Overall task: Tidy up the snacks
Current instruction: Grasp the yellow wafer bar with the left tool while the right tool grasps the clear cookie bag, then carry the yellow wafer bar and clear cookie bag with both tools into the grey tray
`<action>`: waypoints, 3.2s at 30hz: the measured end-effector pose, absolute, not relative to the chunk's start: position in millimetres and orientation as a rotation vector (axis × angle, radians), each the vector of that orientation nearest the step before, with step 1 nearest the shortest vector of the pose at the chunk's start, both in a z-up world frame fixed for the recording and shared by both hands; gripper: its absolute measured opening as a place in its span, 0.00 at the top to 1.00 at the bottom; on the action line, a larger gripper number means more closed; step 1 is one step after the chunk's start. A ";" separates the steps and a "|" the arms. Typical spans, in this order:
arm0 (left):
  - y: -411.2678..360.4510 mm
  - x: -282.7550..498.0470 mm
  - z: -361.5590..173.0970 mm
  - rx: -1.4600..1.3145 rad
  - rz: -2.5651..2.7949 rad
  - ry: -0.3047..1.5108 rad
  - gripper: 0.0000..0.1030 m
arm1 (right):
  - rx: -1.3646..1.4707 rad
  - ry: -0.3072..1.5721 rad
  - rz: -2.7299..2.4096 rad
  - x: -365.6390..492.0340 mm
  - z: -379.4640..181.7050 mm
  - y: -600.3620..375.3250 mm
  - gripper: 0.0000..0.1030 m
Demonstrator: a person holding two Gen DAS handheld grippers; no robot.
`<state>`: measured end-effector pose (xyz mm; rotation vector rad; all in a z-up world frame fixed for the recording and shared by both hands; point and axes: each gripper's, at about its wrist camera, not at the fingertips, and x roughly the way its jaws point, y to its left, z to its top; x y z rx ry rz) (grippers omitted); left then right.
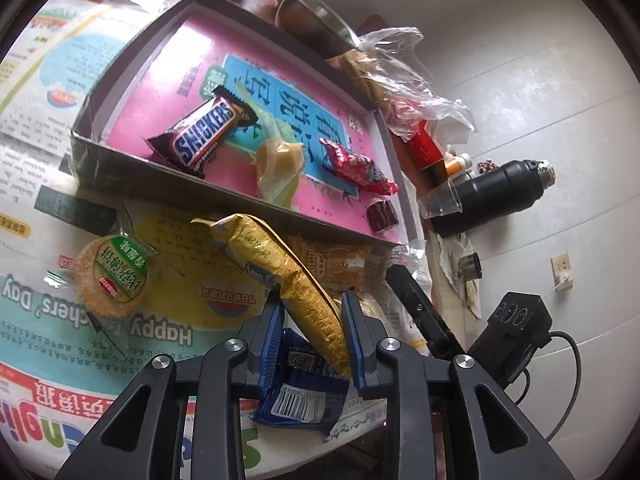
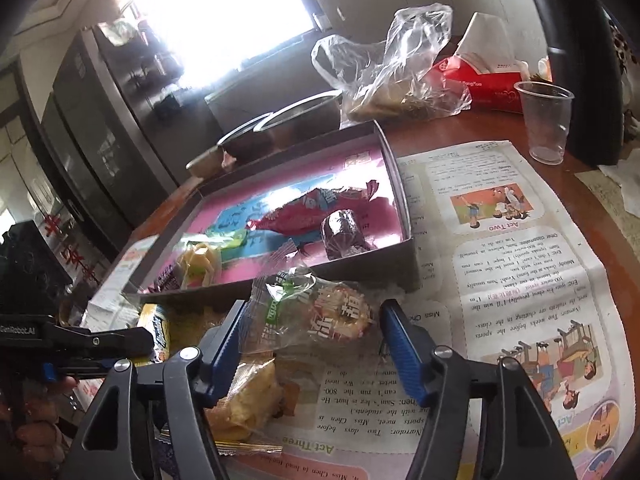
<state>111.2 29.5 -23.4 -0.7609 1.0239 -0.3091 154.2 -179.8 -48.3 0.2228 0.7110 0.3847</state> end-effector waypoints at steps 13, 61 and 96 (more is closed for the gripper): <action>34.7 103.3 -5.6 -0.731 -0.299 0.962 0.74 | 0.223 0.642 0.405 143.8 -24.6 -180.4 0.41; 25.1 107.8 -42.7 -0.678 -0.304 1.114 0.69 | 0.103 0.756 0.325 140.9 -47.1 -181.8 0.32; 51.0 108.0 22.3 -0.622 -0.297 0.869 0.82 | 0.093 0.584 0.392 143.1 1.4 -166.2 0.47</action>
